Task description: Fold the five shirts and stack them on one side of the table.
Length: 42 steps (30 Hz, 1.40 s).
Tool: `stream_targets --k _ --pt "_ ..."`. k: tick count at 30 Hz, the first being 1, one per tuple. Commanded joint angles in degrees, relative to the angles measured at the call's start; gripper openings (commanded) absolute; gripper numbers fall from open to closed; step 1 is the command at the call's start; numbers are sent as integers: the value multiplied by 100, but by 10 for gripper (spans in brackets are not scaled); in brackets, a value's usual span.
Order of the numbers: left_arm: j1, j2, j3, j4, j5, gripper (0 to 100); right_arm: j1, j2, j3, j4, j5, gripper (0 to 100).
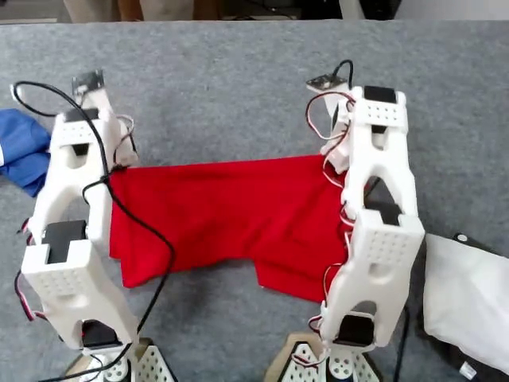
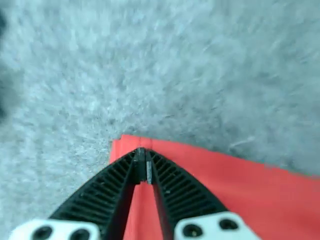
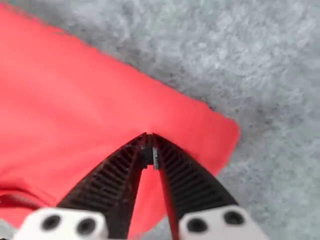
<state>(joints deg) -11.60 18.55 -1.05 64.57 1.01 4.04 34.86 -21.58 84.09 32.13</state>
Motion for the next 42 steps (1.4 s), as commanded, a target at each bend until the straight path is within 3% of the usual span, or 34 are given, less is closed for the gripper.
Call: stream_targets --k 1,7,12,19,23,28,32,36,42 --pt "-35 -57 -1134 756 -35 19 -75 -1051 -233 229 35 5" --pt "97 -75 -2031 1899 -220 19 -31 -1587 -233 624 149 5" --pt "448 -787 -1301 2295 -264 19 -75 -1807 -84 738 123 5" --pt "448 -3407 2259 316 -519 19 -40 -2826 1323 246 141 5" --pt "475 -4066 3982 -897 -501 19 -57 -3310 2290 -404 141 5" --pt "457 -3688 4615 -1178 -501 19 -48 -3073 3125 -1398 149 5" --pt "308 -3029 4545 -1240 -527 19 -22 -2237 2993 -1846 149 5" --pt "-123 -2141 4132 -1310 -615 19 171 -1323 2668 -1873 369 5" --pt "-695 -1402 3121 -633 -1187 19 514 -1191 2440 -1635 598 5"
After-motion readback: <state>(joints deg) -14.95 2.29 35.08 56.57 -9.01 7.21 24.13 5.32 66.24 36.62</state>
